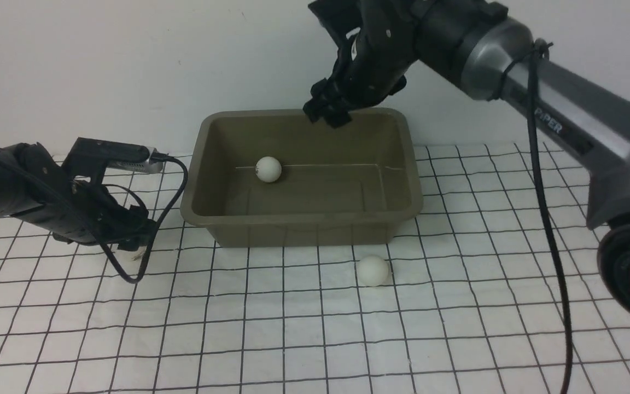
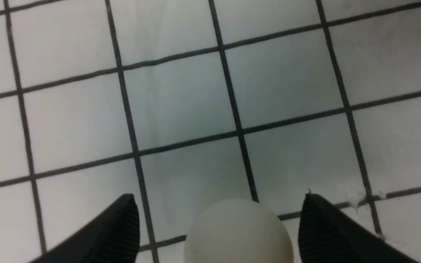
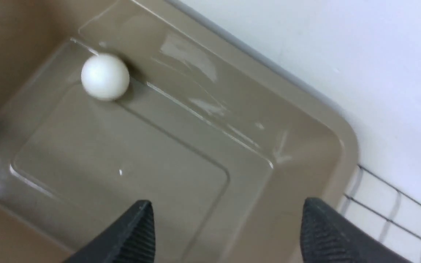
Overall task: Put the table tennis balls into the box on the white checkered tablecloth.
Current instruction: 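Reach for and grasp a ping pong ball on the table beside the basket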
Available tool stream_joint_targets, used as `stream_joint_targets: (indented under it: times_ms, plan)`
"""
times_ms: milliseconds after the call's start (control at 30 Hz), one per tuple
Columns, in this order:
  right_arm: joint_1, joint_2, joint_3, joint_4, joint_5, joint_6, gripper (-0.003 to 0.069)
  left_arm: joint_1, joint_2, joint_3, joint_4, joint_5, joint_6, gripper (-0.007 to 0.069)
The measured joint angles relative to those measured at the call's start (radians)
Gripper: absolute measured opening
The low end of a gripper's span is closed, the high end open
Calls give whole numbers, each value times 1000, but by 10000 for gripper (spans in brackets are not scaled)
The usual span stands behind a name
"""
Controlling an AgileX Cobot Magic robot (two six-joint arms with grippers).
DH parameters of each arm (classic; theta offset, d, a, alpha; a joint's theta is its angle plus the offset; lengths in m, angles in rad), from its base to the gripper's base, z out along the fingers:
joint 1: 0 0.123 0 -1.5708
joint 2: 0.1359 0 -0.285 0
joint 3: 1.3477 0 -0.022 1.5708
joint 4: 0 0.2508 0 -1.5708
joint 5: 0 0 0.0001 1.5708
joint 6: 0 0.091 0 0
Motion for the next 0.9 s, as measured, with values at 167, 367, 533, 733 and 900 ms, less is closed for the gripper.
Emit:
stream_joint_targets:
  times_ms: [167, 367, 533, 733, 900]
  plan:
    - [0, -33, -5, 0, 40, -14, 486, 0, 25, -21, -4, 8, 0, 519]
    - [0, -83, -6, 1, 51, -18, 486, 0, 42, -26, -15, 34, 0, 466]
    - [0, -152, -6, 30, 55, -18, 486, 0, 43, -26, -18, 50, 0, 367]
    - [0, -293, -7, 45, 62, -5, 486, 0, 38, -30, -20, 110, 0, 352]
    - [0, -381, -4, 53, 66, 5, 486, 0, -24, -29, 4, 180, 0, 352]
